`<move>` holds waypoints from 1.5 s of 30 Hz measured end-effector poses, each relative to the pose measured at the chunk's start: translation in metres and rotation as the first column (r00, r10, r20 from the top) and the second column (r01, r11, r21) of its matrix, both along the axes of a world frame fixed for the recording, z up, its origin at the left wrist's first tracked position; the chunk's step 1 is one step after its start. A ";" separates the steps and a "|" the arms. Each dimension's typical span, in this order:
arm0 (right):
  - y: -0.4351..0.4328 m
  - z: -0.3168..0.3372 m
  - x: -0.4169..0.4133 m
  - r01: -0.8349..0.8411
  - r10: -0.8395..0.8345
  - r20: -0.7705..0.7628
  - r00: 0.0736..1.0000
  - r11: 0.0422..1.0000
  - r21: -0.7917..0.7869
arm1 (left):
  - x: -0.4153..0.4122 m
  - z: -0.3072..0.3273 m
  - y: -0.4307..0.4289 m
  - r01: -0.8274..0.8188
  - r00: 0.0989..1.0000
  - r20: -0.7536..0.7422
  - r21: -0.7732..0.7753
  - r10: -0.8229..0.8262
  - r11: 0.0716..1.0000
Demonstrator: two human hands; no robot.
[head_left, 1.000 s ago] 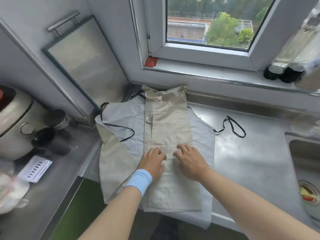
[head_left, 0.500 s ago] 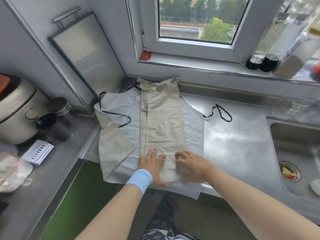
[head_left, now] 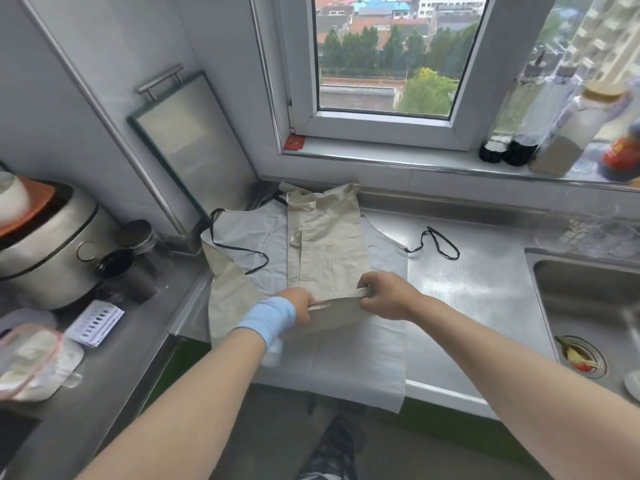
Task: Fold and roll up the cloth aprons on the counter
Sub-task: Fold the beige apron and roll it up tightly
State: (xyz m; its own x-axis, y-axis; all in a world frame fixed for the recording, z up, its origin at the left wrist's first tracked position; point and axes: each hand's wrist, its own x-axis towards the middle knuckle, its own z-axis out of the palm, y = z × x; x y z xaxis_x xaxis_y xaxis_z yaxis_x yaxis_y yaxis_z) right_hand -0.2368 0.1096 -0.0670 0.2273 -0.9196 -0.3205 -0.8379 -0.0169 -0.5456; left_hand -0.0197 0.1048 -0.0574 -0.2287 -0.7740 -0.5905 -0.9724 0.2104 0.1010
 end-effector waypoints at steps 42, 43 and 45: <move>-0.207 -0.081 0.004 -0.096 0.004 -0.202 0.979 0.890 -0.445 | -0.022 -0.073 -0.207 -0.130 0.957 -0.289 -0.432 0.000 0.893; -0.216 -0.079 0.006 -0.109 0.020 -0.203 0.979 0.892 -0.439 | -0.022 -0.073 -0.218 -0.127 0.957 -0.289 -0.400 0.007 0.908; -0.232 -0.079 0.008 -0.177 0.082 -0.247 0.965 0.902 -0.395 | -0.021 -0.077 -0.236 -0.070 0.980 -0.199 -0.294 0.011 0.953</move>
State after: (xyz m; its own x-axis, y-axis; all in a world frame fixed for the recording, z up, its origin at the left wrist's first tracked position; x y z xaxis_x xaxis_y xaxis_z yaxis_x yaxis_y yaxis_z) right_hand -0.2283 -0.1220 -0.1456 0.3216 -0.9466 0.0230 -0.9099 -0.3156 -0.2691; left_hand -0.0404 -0.1311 -0.1341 -0.2800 -0.9187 -0.2786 -0.9488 0.2207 0.2258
